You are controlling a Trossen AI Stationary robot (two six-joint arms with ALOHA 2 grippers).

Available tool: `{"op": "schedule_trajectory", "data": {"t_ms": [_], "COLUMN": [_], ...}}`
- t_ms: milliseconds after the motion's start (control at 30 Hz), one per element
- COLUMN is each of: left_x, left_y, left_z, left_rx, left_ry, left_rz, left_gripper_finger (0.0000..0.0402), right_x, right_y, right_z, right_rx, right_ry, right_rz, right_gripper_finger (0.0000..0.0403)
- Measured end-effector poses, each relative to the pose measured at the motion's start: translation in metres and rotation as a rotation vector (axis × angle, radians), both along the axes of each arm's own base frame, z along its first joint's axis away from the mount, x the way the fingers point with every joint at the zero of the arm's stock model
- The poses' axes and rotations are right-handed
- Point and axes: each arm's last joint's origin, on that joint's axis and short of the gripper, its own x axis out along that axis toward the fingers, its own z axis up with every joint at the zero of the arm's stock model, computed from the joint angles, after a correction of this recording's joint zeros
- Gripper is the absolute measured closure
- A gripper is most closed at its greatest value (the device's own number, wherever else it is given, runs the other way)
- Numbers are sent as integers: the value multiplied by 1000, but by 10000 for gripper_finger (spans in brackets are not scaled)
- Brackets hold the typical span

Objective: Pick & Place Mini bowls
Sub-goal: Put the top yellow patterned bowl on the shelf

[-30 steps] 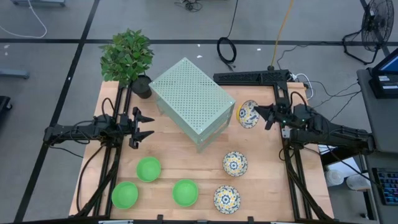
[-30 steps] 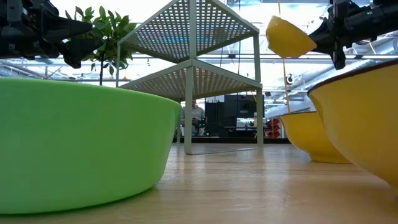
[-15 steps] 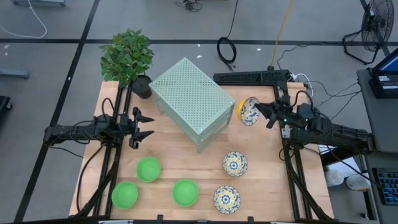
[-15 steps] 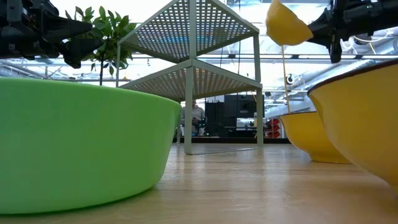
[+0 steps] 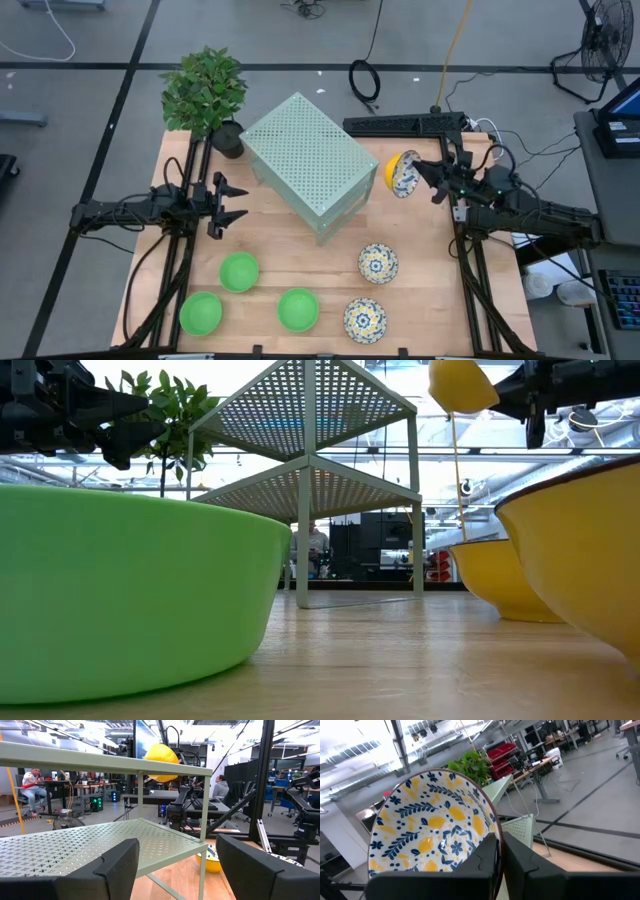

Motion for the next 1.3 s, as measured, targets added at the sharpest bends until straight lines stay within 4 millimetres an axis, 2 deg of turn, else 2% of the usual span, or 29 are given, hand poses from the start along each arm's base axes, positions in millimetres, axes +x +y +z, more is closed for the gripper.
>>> {"op": "schedule_trajectory", "data": {"t_ms": [400, 700, 900, 1167, 1300], "left_x": [0, 0, 0, 0, 0], "left_y": [0, 0, 0, 0, 0], "left_z": [0, 0, 0, 0, 0], "left_rx": [0, 0, 0, 0, 0], "left_ry": [0, 0, 0, 0, 0], "left_rz": [0, 0, 0, 0, 0], "left_gripper_finger": [133, 133, 133, 133, 133], "right_x": [0, -3, -3, -2, 1], "right_y": [1, 7, 8, 13, 12], "right_z": [5, 21, 22, 24, 22], "right_rx": [-59, -173, -196, -249, -240], "right_ry": [-30, -180, -179, -201, -181], "right_rz": [41, 176, 213, 379, 381], "right_gripper_finger": [392, 392, 392, 392, 392]}}
